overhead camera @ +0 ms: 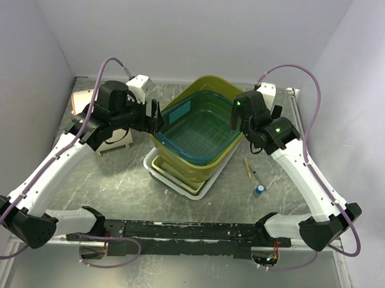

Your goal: Turn the large container upside down

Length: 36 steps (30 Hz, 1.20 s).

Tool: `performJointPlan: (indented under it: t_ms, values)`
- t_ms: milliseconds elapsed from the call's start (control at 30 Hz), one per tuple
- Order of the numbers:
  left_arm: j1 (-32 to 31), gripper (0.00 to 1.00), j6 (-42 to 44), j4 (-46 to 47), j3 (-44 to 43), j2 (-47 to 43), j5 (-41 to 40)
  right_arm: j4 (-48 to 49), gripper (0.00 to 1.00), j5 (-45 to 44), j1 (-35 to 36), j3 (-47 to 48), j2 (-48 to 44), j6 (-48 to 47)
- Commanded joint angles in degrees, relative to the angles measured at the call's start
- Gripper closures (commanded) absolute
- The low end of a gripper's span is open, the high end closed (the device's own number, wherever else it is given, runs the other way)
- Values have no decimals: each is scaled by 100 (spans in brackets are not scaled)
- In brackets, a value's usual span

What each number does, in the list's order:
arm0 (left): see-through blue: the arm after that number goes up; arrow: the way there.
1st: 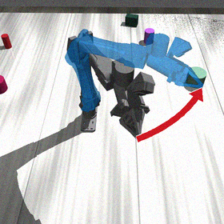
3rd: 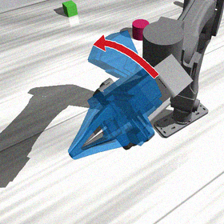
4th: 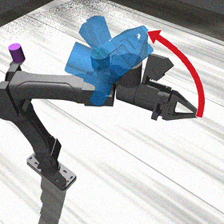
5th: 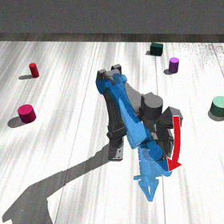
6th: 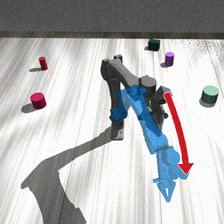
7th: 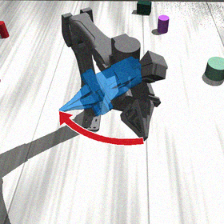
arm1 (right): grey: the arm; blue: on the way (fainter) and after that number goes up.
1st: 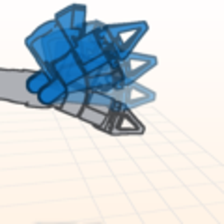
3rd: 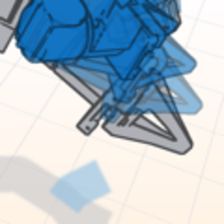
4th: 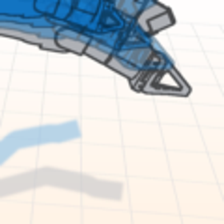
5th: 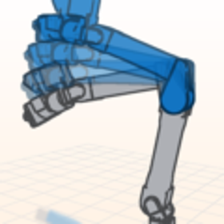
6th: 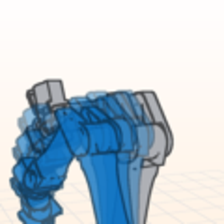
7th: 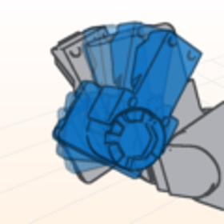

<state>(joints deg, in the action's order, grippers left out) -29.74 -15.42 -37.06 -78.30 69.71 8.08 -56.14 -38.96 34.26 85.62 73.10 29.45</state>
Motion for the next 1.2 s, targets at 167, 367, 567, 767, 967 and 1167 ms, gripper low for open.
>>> performJointPlan:
  t_ms: [167,367,567,767,967,1167]
  values:
    - [-23,6,47,251,93,25,-101,810,9,2414,-1719,-1035,-294,140]
    - [-19,6,15,241,250,-11,-68,1620,45,2885,-1877,-1225,9,145]
    - [-23,5,-22,307,307,27,14,2282,71,2967,-1884,-656,773,-425]
    - [-23,5,-79,252,149,173,35,3022,76,3065,-1904,35,1698,-949]
    - [-23,5,-63,19,-75,86,-180,2663,65,3326,-1898,939,2367,-947]
    - [-22,4,-40,-76,-402,37,-253,1955,6,3041,-1906,1262,1860,-1062]
